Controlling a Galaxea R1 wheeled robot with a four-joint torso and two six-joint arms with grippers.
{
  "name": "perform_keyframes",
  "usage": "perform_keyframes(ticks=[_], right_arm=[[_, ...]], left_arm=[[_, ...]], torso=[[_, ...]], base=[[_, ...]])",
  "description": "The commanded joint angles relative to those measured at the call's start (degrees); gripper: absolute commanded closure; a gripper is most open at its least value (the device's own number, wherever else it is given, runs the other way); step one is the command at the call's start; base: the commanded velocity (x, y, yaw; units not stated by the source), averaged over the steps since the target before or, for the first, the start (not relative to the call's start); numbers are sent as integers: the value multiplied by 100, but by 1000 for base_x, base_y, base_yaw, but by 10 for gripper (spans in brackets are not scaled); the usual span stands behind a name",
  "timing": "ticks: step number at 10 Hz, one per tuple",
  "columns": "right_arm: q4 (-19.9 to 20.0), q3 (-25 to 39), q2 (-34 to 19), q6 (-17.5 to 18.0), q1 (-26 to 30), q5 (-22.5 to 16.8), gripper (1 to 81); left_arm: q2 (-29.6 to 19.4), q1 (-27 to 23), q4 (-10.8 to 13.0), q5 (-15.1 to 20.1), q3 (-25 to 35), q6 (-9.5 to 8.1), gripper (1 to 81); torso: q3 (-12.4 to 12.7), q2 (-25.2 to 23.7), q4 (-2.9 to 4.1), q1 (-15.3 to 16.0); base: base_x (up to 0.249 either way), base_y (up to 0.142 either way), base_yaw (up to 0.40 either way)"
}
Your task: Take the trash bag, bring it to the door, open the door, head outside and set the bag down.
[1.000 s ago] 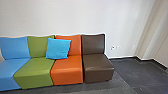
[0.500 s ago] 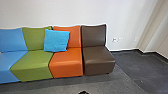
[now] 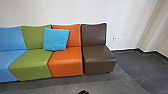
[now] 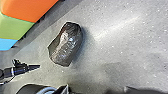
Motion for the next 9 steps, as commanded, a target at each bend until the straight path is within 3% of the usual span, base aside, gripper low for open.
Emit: perform_keyframes(ticks=[1,2,6,7,8,9], right_arm=[[119,100,-320,28,467,-323,10],[119,117,-320,28,476,-323,10],[128,205,-355,89,600,-341,10],[128,223,-372,89,600,-341,10],[119,223,-381,89,600,-341,10],[111,223,-390,89,600,-341,10]], left_arm=[[-40,-799,-136,514,-9,-93,10],[-23,-886,-136,514,-9,-112,10],[-49,-1255,-128,874,-18,-173,10],[-67,-1387,-136,927,-18,-182,10],[-84,-1545,-145,1042,-18,-191,10],[-84,-1765,-128,1156,-9,-331,10]], torso=[[0,-545,0,352],[-411,-752,0,481],[-982,-1439,0,896],[-1008,-1659,0,1036],[-846,-1860,0,1163],[-964,-2009,0,1254]], base=[[0,0,0],[0,0,0],[0,0,0],[0,0,0],[0,0,0],[0,0,0]])
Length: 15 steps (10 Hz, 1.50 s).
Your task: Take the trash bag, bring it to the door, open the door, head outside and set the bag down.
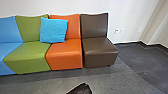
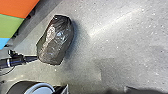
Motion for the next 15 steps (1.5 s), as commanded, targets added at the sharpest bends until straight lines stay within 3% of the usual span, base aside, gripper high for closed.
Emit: perform_keyframes(ticks=[1,3,4,5,7,10,11,12,13,15], right_arm=[[102,153,-368,11,455,-302,10],[102,153,-368,11,455,-302,10],[111,153,-377,11,455,-302,10],[128,153,-377,11,464,-302,10],[128,223,-377,29,630,-311,10],[181,276,-359,29,763,-521,10],[190,267,-359,29,763,-530,10],[190,267,-377,29,763,-530,10],[181,267,-386,29,763,-530,10],[190,285,-412,29,763,-530,10]], left_arm=[[-116,-1152,-90,588,9,-216,10],[6,-1381,-90,737,-51,-277,10],[129,-1363,-55,746,-166,-339,10],[226,-1293,-37,755,-280,-339,10],[323,-1179,-19,773,-421,-331,10],[315,-1056,-19,755,-431,-330,10],[315,-1021,-28,746,-431,-330,10],[332,-977,-28,737,-431,-330,10],[359,-932,-28,720,-431,-339,10],[402,-836,-37,694,-595,-322,10]], torso=[[6,-558,0,361],[-48,-951,0,601],[-232,-1176,0,741],[-596,-1386,0,870],[-731,-1662,0,1040],[-1310,-2053,0,1418],[-942,-2053,0,1536],[-1038,-2053,0,1657],[-1082,-1834,0,1388],[-1141,-1888,0,1526]], base=[[0,0,0],[0,0,0],[0,0,0],[0,0,0],[0,0,0],[0,0,0],[0,0,0],[0,0,0],[0,0,0],[0,0,0]])
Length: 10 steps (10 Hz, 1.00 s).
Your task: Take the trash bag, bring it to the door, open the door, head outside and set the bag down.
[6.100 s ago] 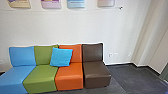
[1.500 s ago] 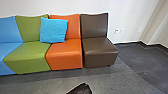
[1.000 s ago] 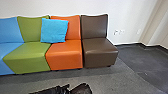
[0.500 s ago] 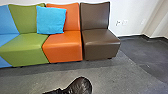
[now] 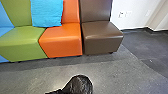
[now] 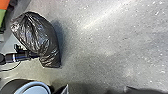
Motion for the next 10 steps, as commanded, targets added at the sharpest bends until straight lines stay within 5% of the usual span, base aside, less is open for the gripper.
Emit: perform_keyframes(ticks=[1,5,8,9,10], right_arm=[[126,145,-365,7,416,-368,10],[126,136,-347,7,407,-368,10],[126,110,-330,-11,372,-368,10],[126,109,-330,-11,363,-376,10],[126,93,-312,-11,354,-368,10]], left_arm=[[17,-391,-53,294,-289,-13,10],[413,-180,-53,294,-1275,49,10],[395,-172,-62,302,-1170,84,10],[395,-172,-62,302,-1161,93,811],[387,-163,-53,302,-1161,101,811]], torso=[[0,0,0,0],[-4,-5,0,0],[-4,-5,0,0],[-4,-5,0,0],[-4,-5,0,0]], base=[[0,0,0],[0,0,0],[0,0,0],[0,0,0],[0,0,0]])
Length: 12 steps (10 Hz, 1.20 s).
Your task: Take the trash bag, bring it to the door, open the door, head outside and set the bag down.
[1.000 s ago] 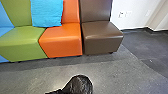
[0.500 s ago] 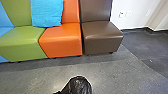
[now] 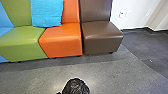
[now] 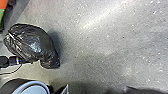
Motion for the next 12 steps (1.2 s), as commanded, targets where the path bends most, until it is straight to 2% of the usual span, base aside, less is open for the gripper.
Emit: perform_keyframes(ticks=[1,5,6,7,9,11,12], right_arm=[[126,95,-277,-11,356,-360,10],[117,60,-181,-11,321,-360,10],[117,42,-136,-11,312,-360,10],[117,33,-136,-11,312,-360,10],[109,24,-136,-11,312,-368,10],[82,16,-136,-11,286,-368,10],[82,-2,-110,-11,251,-368,10]], left_arm=[[-69,-430,107,217,-22,33,811],[-87,-333,107,261,-22,51,811],[-87,-325,107,279,-22,121,811],[-96,-324,98,279,-22,305,811],[-104,-307,116,279,-13,341,811],[-113,-281,89,270,22,587,811],[-113,-272,81,270,22,596,811]], torso=[[0,0,0,0],[0,0,0,0],[0,573,0,-369],[0,578,0,-372],[0,824,0,-523],[-2,1227,0,-770],[-2,1427,0,-894]], base=[[0,0,0],[0,0,0],[0,0,0],[0,0,0],[0,0,0],[0,0,0],[0,0,0]])
